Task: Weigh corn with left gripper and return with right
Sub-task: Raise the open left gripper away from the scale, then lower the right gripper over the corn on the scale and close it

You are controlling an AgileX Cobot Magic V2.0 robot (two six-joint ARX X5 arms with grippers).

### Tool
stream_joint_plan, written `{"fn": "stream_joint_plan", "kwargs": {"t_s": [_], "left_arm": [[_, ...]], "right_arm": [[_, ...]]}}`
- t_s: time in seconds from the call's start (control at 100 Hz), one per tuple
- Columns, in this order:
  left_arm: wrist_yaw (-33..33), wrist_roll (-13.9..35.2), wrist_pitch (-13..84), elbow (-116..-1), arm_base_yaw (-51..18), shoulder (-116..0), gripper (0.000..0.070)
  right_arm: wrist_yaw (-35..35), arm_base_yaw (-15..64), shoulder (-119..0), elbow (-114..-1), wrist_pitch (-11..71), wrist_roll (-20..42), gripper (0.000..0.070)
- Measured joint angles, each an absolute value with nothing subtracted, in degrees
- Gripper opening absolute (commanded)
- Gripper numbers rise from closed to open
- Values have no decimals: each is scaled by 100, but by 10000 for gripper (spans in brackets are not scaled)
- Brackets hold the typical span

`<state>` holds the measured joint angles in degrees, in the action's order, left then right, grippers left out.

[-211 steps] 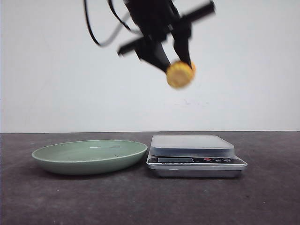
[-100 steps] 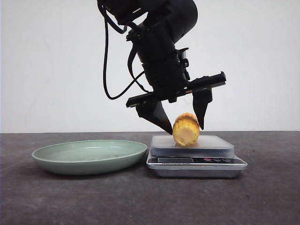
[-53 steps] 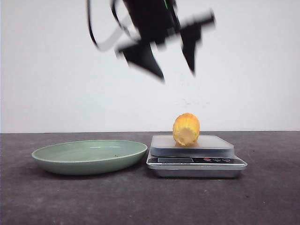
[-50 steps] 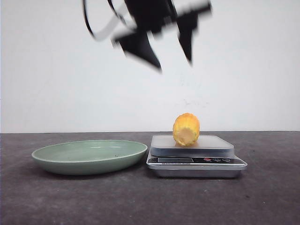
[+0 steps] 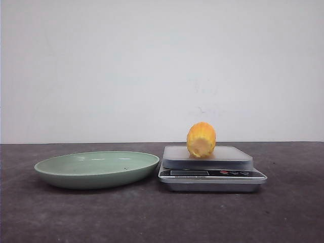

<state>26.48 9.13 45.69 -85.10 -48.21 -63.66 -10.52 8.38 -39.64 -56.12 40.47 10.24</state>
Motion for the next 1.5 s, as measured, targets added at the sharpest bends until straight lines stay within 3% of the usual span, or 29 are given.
{"fn": "stream_joint_plan", "kwargs": {"t_s": [0.25,0.62,0.95,1.23,1.5], "left_arm": [[3677,1046,5723,-8431,-4825,-4995,406],[4512,1997,7336,-7784,-4829,-2882,394],[4466,2659,7734,-7148,-4829,-2506,394],[4206,2786,7487,-6689,-4829,-2508,393],[4163,2786,7437,-6646,-4829,-2508,393]], "right_arm": [[-1052,838,-3964,-5610,3953,1024,509],[-1050,1188,-4265,-5612,3697,963,510],[-602,2268,-5562,-5612,2757,993,511],[-318,2915,-7194,-5612,1894,1367,552],[3,3044,-8449,-5852,1695,1627,553]]}}
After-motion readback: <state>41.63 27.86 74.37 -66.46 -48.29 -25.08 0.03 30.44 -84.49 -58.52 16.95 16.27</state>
